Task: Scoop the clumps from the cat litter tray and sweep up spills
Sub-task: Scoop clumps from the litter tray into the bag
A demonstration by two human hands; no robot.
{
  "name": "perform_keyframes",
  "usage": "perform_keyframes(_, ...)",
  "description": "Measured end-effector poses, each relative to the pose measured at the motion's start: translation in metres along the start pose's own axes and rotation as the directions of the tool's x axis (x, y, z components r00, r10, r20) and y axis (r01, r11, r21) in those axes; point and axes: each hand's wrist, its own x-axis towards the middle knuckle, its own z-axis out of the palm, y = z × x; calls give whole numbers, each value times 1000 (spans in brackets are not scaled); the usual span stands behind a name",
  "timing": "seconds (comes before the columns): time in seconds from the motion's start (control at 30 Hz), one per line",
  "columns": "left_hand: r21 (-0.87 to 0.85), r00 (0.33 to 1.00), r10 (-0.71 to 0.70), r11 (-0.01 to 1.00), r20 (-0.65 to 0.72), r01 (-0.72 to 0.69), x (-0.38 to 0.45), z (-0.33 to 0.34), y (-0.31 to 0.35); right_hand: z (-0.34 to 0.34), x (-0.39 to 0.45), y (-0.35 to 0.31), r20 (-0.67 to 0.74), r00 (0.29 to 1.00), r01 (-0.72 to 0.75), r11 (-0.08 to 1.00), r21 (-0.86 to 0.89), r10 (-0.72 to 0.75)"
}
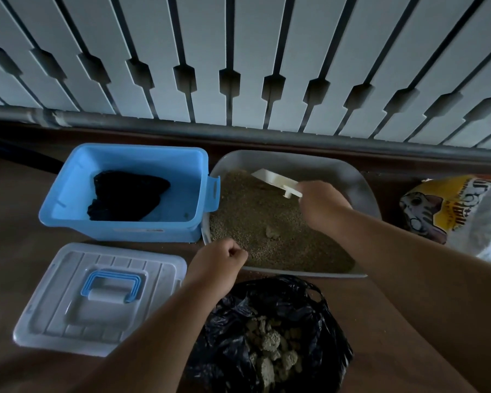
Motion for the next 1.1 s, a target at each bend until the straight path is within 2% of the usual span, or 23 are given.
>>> perform_keyframes(0.2, 17, 1000, 9, 1000, -22, -9, 7, 1, -4, -6, -5, -9, 89, 970, 239, 943, -231, -224)
perform_keyframes(0.37, 47, 999, -21, 999, -35, 23, 12, 1, -4, -28, -25, 4, 190, 943, 306, 934, -184, -272)
perform_keyframes(0.57, 67, 997, -43, 997, -64, 48, 9, 5, 1, -29, -38, 27, 108, 980, 171, 985, -32, -167)
perform_keyframes(0.67, 81, 997, -52, 995, -52, 56, 9, 6, 3, -29, -38, 30, 158, 973, 170, 985, 8, -169)
perform_keyframes(0.8, 112, 997, -69, 991, -38, 73, 9, 5, 6, -35, -38, 27, 234, 958, 170, 985, 6, -166)
perform_keyframes(1.0, 130, 997, -51, 990, -57, 58, 7, 6, 6, -39, -36, 39, 188, 981, 65, 996, -68, -51)
perform_keyframes(1.07, 129, 997, -50, 990, -57, 57, 7, 7, 6, -44, -30, 43, 280, 960, -59, 991, 120, 23)
perform_keyframes(1.1, 125, 997, -50, 991, -57, 56, 7, 8, 6, -44, -27, 47, 346, 935, -182, 945, 272, 80)
